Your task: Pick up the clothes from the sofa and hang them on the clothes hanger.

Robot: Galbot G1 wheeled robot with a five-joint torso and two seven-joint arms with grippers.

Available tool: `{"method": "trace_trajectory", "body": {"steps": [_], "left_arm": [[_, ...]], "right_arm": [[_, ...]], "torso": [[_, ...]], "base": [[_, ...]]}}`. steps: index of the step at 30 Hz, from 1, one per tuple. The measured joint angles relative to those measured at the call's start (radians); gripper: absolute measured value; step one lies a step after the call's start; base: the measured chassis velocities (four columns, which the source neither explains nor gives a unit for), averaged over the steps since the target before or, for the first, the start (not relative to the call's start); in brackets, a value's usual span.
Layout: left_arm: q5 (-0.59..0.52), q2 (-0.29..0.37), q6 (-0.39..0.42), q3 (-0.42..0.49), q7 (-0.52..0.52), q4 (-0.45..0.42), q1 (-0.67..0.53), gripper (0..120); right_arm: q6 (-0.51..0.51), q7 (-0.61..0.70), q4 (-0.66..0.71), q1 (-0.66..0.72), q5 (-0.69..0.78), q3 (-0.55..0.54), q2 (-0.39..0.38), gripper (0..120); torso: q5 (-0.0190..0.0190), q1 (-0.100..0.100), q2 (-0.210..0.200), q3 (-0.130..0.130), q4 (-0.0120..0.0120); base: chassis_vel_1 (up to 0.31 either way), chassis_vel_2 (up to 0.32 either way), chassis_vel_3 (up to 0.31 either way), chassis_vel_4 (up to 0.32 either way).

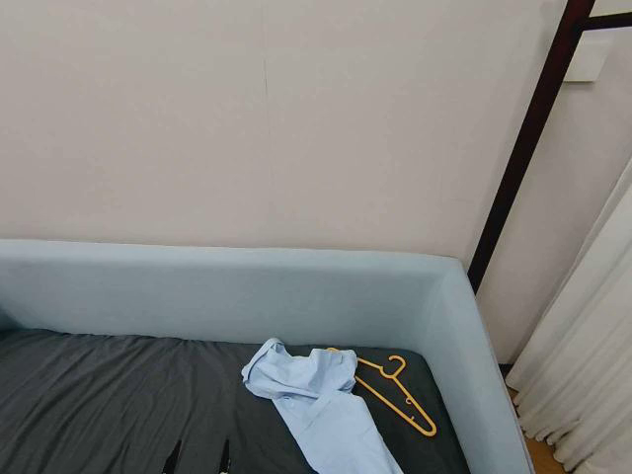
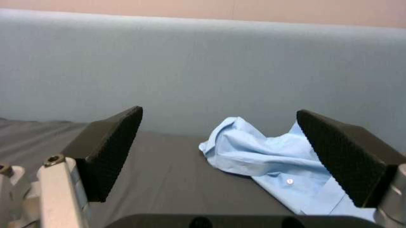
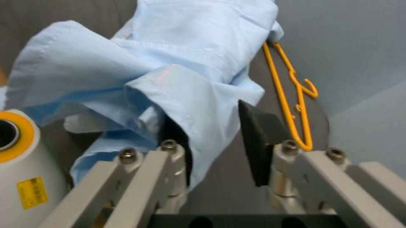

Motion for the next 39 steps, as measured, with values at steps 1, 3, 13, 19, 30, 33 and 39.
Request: {"method": "trace_trajectory", "body": {"steps": [1,3,13,19,30,33,39], "left_arm": [[0.0,0.001,0.002,0.0,0.0,-0.001,-0.002,94],[0.0,0.002,0.005,0.0,0.0,-0.002,-0.004,94],[-0.009,0.001,0.009,0.001,-0.001,-0.005,-0.005,94],[-0.01,0.004,0.009,0.002,-0.001,-0.005,-0.008,94],[-0.013,0.009,0.015,0.006,-0.001,-0.001,-0.019,94],[-0.014,0.007,0.016,0.005,-0.001,0.002,-0.019,94],[-0.028,0.006,0.015,0.001,-0.001,0.011,-0.018,94]], "right_arm": [[0.004,-0.002,0.002,-0.002,0.002,0.009,-0.005,34],[0.011,-0.008,0.006,-0.006,0.005,0.025,-0.013,41],[0.075,-0.072,-0.018,-0.062,-0.04,0.119,-0.028,77],[0.107,-0.097,-0.017,-0.124,-0.053,0.211,-0.038,98],[0.108,-0.101,0.08,-0.183,0.018,0.266,-0.047,100],[0.086,-0.098,0.124,-0.156,0.057,0.248,-0.053,100],[0.023,-0.073,0.164,-0.051,0.151,0.181,-0.064,100]], "torso": [[-0.0001,0.0,0.0,0.0,0.0],[0.0,0.0,0.0,0.0,0.0001],[0.0001,0.0,0.0,0.0,0.0],[0.0,0.0,0.0,0.0,0.0],[0.0,0.0,0.0,0.0,-0.0001],[0.0,0.0,0.0,0.0,0.0],[-0.0001,0.0,0.0,0.0,-0.0001]], "base": [[0.0,0.0,0.0,0.0],[0.0,0.0,0.0,0.0],[0.0,0.0,0.0,0.0],[0.0,0.0,0.0,0.0],[0.0,0.0,0.0,0.0],[0.0,0.0,0.0,0.0],[0.0,0.0,0.0,0.0]]}}
